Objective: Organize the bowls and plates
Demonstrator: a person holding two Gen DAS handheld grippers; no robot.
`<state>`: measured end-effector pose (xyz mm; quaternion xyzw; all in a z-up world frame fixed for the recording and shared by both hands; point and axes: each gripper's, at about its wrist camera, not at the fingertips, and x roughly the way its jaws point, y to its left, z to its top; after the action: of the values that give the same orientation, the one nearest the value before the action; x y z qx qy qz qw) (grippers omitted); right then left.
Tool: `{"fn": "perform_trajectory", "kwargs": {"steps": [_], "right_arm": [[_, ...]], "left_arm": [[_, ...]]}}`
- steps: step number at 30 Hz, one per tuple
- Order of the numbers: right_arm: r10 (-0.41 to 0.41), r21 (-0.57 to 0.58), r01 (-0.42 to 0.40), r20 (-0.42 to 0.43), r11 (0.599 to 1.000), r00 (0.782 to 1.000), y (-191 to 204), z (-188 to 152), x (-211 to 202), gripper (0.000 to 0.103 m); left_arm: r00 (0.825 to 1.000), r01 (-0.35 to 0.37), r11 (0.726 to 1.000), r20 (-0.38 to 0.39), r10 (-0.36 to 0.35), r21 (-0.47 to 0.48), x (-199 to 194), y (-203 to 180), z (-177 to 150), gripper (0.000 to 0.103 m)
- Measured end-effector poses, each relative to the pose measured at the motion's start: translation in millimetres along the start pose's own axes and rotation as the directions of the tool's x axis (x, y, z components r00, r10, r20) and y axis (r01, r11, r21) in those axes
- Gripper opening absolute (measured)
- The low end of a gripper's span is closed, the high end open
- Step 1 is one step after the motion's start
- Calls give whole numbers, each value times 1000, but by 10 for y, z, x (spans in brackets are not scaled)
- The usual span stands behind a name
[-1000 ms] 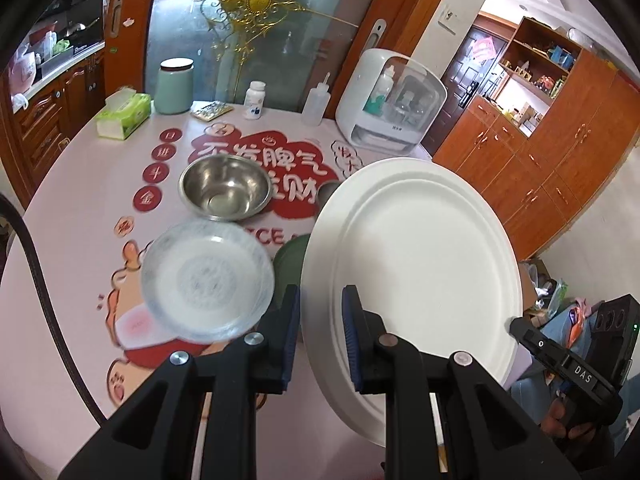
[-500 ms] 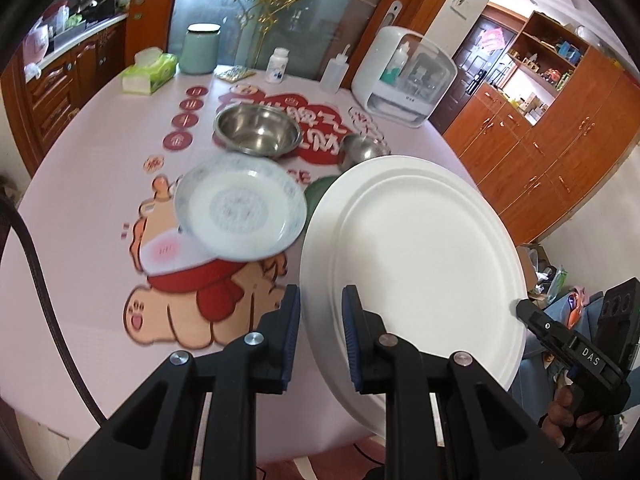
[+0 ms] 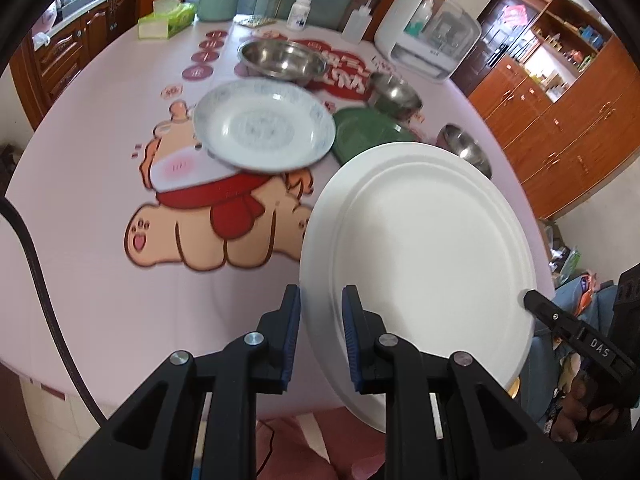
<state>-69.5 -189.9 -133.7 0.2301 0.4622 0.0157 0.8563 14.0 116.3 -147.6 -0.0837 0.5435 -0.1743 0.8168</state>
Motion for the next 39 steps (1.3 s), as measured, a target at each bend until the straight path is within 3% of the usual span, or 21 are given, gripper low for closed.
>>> {"fn": "perform_trajectory", "kwargs": {"steps": [17, 25, 39], "right_arm": [[-30, 91, 43, -146, 995, 989, -254, -157, 494, 16], [-67, 92, 85, -183, 992, 981, -337, -37, 663, 16], [-113, 78, 137, -255, 988, 960, -477, 163, 938, 18]], "left_arm": [[987, -103, 994, -121, 106, 32, 454, 32, -107, 19], [983, -82, 997, -163, 82, 5, 752, 48, -8, 20], [978, -80, 997, -196, 74, -20, 933, 16, 91, 21]]}}
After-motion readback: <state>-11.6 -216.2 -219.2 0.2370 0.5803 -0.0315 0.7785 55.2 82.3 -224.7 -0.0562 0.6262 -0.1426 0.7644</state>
